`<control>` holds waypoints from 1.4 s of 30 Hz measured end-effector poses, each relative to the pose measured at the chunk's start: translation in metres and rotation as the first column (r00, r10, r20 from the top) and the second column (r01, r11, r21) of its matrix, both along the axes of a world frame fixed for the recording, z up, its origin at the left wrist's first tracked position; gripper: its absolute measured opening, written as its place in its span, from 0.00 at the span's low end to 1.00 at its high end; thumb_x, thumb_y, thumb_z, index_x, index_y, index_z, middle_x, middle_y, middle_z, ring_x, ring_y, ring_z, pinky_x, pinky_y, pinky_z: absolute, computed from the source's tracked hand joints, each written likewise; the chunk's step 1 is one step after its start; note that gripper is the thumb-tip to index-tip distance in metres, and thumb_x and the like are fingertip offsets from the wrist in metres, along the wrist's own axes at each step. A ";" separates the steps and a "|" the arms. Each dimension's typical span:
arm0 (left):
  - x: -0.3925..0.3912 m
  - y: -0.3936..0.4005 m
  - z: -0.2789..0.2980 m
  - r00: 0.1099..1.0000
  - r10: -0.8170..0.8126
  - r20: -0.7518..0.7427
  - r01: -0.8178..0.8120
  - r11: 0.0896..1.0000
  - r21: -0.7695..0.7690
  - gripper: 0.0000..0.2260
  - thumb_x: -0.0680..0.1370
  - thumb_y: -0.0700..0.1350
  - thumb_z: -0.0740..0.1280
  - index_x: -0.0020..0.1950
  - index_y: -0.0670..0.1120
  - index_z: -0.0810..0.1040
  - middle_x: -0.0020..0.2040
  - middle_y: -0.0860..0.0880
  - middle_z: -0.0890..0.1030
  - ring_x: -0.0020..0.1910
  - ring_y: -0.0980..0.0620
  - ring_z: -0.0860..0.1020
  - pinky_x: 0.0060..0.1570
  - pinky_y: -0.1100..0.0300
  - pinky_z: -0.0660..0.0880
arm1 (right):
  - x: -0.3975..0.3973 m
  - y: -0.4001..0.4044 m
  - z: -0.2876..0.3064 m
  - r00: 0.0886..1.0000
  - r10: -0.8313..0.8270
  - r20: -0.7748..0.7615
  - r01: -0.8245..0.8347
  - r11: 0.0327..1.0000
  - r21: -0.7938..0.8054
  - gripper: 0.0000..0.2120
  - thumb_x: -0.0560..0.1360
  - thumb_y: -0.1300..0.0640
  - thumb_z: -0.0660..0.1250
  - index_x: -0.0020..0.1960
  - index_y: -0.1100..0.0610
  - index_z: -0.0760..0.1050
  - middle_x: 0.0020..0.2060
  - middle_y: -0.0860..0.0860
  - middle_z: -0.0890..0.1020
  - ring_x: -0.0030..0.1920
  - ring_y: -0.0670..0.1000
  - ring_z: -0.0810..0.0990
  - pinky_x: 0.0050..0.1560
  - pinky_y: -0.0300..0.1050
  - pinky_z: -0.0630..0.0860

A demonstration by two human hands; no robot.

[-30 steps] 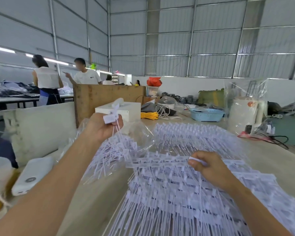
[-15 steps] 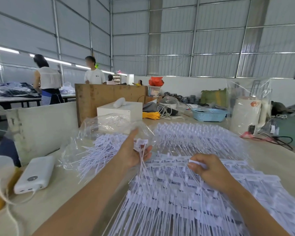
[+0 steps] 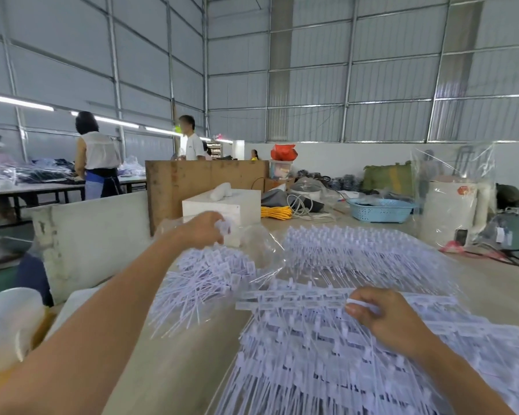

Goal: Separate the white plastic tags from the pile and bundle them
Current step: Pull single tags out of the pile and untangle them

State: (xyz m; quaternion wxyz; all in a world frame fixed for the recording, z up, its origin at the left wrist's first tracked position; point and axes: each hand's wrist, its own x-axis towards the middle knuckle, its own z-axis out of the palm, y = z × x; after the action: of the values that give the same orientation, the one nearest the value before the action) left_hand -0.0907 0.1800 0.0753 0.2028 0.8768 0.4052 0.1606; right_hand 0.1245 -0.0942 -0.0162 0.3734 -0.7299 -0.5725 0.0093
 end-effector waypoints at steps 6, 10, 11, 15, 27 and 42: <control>0.055 0.025 -0.054 0.965 -0.015 -0.261 0.087 0.960 0.267 0.13 0.75 0.33 0.59 0.58 0.40 0.73 0.54 0.40 0.74 0.52 0.45 0.76 0.43 0.61 0.68 | 0.003 0.001 -0.002 1.000 -0.007 0.023 0.008 0.999 -0.044 0.13 0.76 0.58 0.67 0.35 0.45 0.73 0.35 0.49 0.80 0.39 0.50 0.78 0.42 0.40 0.71; 0.071 0.032 -0.073 0.886 0.198 -0.420 0.040 0.868 0.494 0.22 0.80 0.54 0.58 0.72 0.50 0.62 0.68 0.42 0.64 0.67 0.42 0.65 0.62 0.48 0.64 | 0.002 0.003 -0.004 0.999 -0.012 0.045 0.015 0.997 -0.073 0.13 0.77 0.56 0.66 0.35 0.44 0.72 0.36 0.49 0.79 0.39 0.51 0.77 0.43 0.43 0.72; 0.071 0.034 -0.079 0.865 0.247 -0.437 0.003 0.868 0.496 0.24 0.79 0.59 0.55 0.74 0.52 0.59 0.70 0.43 0.62 0.68 0.42 0.63 0.64 0.45 0.62 | 0.002 0.002 -0.004 0.999 -0.012 0.047 0.016 0.996 -0.083 0.13 0.77 0.56 0.66 0.35 0.44 0.72 0.37 0.49 0.80 0.40 0.51 0.78 0.44 0.43 0.72; 0.066 0.031 -0.081 0.875 0.229 -0.426 -0.066 0.929 0.364 0.31 0.77 0.67 0.52 0.76 0.56 0.51 0.75 0.42 0.55 0.70 0.37 0.62 0.67 0.39 0.59 | 0.002 0.002 -0.003 0.999 -0.003 0.049 0.007 0.996 -0.087 0.11 0.77 0.55 0.65 0.37 0.44 0.72 0.38 0.48 0.80 0.41 0.51 0.78 0.45 0.43 0.72; 0.061 -0.132 -0.004 0.990 0.000 -0.138 0.072 0.854 0.515 0.12 0.80 0.55 0.60 0.49 0.47 0.75 0.50 0.49 0.78 0.55 0.47 0.76 0.60 0.46 0.67 | 0.005 -0.011 0.010 0.998 -0.020 0.067 0.022 0.999 -0.025 0.06 0.74 0.48 0.68 0.38 0.40 0.77 0.39 0.41 0.82 0.42 0.41 0.79 0.46 0.44 0.75; 0.103 -0.199 -0.082 0.650 -0.164 0.742 0.470 0.854 -0.223 0.10 0.78 0.42 0.66 0.39 0.42 0.81 0.29 0.49 0.82 0.28 0.53 0.81 0.29 0.65 0.77 | 0.017 -0.032 0.035 0.999 0.035 0.008 -0.033 0.986 -0.165 0.10 0.73 0.53 0.71 0.49 0.57 0.76 0.41 0.51 0.79 0.42 0.48 0.76 0.44 0.41 0.70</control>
State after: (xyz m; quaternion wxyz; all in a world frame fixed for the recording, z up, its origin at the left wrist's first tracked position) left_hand 0.0128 -0.0193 -0.0066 0.5390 0.7471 0.1576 0.3556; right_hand 0.1416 -0.1259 0.0183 0.3085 -0.7485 -0.5840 0.0591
